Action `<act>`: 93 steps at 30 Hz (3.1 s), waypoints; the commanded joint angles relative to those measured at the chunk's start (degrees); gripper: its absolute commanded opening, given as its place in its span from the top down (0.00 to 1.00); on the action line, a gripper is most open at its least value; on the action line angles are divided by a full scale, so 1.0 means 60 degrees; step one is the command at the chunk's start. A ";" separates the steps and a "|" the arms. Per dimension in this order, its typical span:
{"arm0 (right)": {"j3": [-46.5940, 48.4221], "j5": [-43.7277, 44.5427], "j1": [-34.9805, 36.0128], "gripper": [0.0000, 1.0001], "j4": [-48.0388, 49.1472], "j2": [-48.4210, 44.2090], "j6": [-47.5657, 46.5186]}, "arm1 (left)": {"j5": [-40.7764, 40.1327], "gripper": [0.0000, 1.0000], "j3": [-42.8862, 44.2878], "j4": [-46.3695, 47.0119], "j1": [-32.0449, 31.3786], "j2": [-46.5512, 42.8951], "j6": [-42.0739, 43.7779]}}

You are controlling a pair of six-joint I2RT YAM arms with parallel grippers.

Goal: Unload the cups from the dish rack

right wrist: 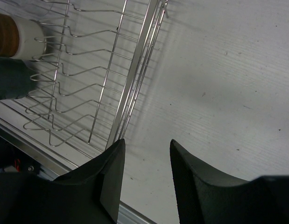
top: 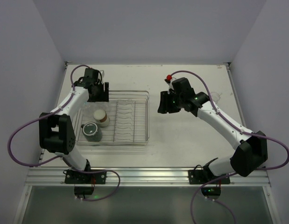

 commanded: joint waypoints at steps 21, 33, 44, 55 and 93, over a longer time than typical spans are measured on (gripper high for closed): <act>0.0308 -0.0789 0.0008 0.54 0.0363 -0.0073 0.0271 | -0.0650 1.00 0.1582 -0.1600 -0.0557 -0.1240 -0.0542; 0.1012 -0.3014 -0.0006 0.54 0.1049 0.0234 0.1091 | 0.0299 1.00 0.2447 -0.1865 -0.1465 -0.2821 -0.1406; 0.0018 -0.7903 -0.0855 0.54 0.4621 0.0601 0.4310 | 0.5131 1.00 -0.0729 0.3053 -0.1495 -0.5296 -0.2079; -0.2502 -0.9901 -0.1925 0.54 1.3812 0.1184 1.1497 | 0.6659 1.00 -0.2811 0.6483 -0.1715 -0.6220 -0.3105; -0.0556 -0.9403 -0.1179 0.67 1.7926 0.3486 1.5095 | 0.6938 1.00 -0.3485 0.7290 -0.1949 -0.6089 -0.3633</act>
